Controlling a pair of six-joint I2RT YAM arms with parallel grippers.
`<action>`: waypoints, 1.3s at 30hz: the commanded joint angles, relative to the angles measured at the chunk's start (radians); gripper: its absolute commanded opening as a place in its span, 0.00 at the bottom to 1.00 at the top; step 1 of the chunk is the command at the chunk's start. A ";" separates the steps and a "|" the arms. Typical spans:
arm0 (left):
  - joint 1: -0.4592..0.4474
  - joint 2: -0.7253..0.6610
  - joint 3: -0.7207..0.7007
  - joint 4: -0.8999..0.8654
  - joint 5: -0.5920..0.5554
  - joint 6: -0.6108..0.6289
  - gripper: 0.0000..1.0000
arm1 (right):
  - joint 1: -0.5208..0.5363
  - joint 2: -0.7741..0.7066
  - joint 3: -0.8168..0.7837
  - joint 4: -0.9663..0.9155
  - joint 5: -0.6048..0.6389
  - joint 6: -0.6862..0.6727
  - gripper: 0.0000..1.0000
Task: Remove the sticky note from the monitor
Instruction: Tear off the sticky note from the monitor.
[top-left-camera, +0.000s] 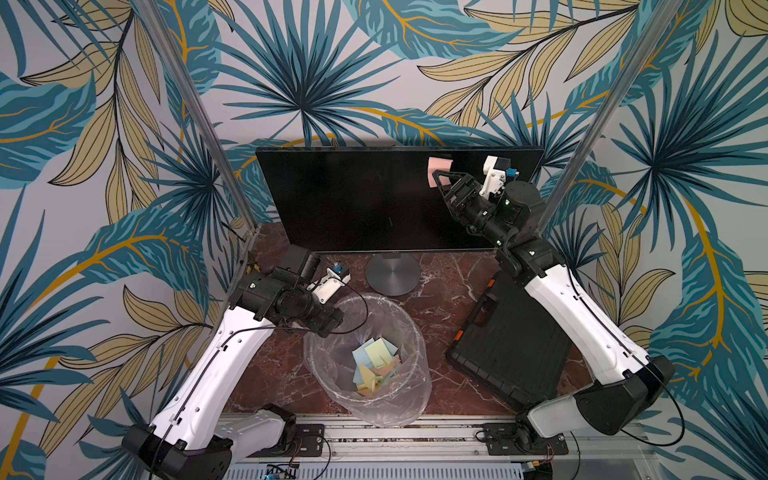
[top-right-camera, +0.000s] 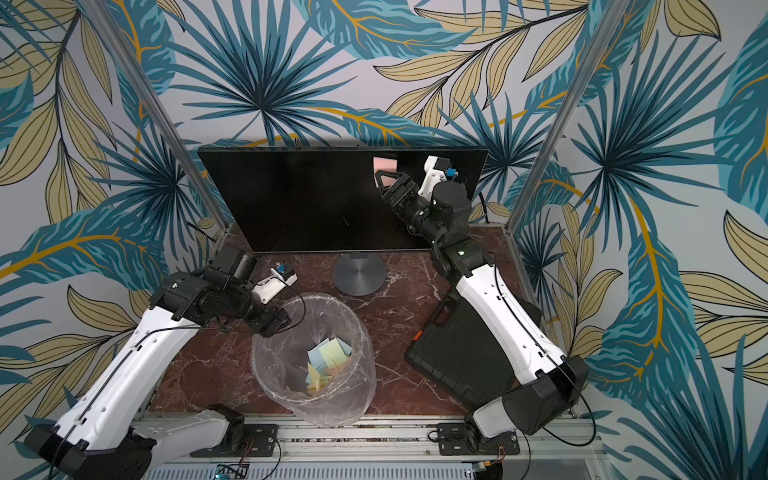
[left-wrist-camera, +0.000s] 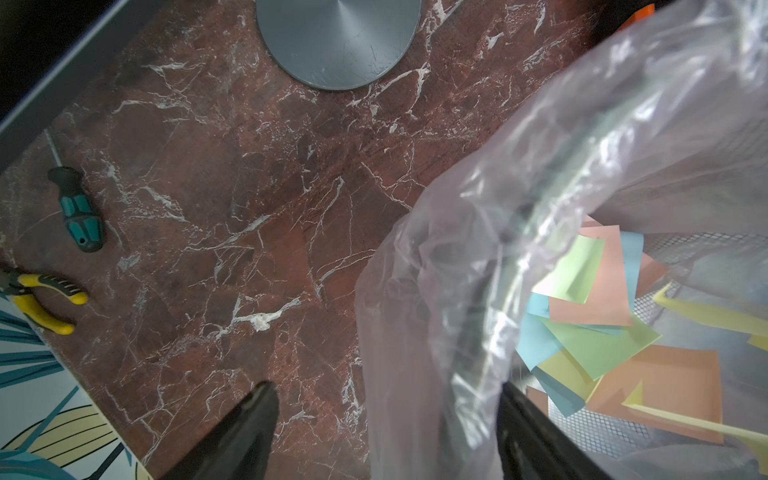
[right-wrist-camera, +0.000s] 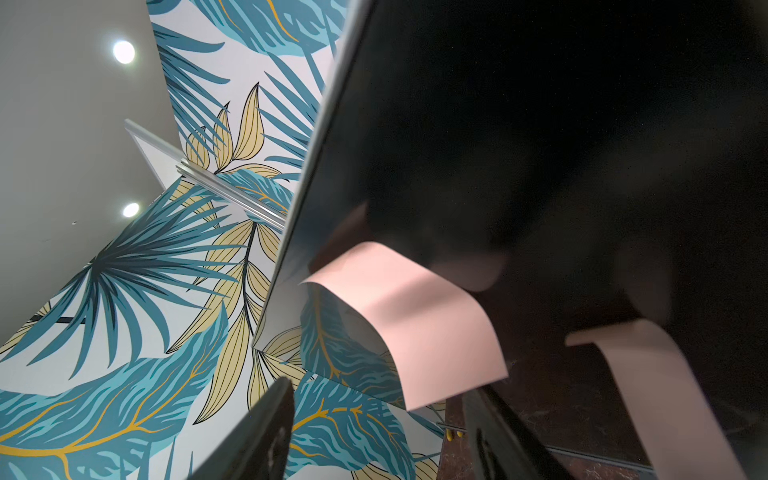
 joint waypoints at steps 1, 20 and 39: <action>-0.001 -0.011 0.035 -0.006 0.000 0.003 0.84 | 0.007 0.005 -0.025 0.049 0.022 0.024 0.69; -0.001 -0.022 0.029 -0.003 0.000 0.004 0.84 | 0.017 0.015 -0.066 0.087 0.057 0.068 0.75; -0.002 -0.022 0.029 -0.004 0.001 0.005 0.84 | 0.021 0.049 0.004 0.091 0.096 0.046 0.67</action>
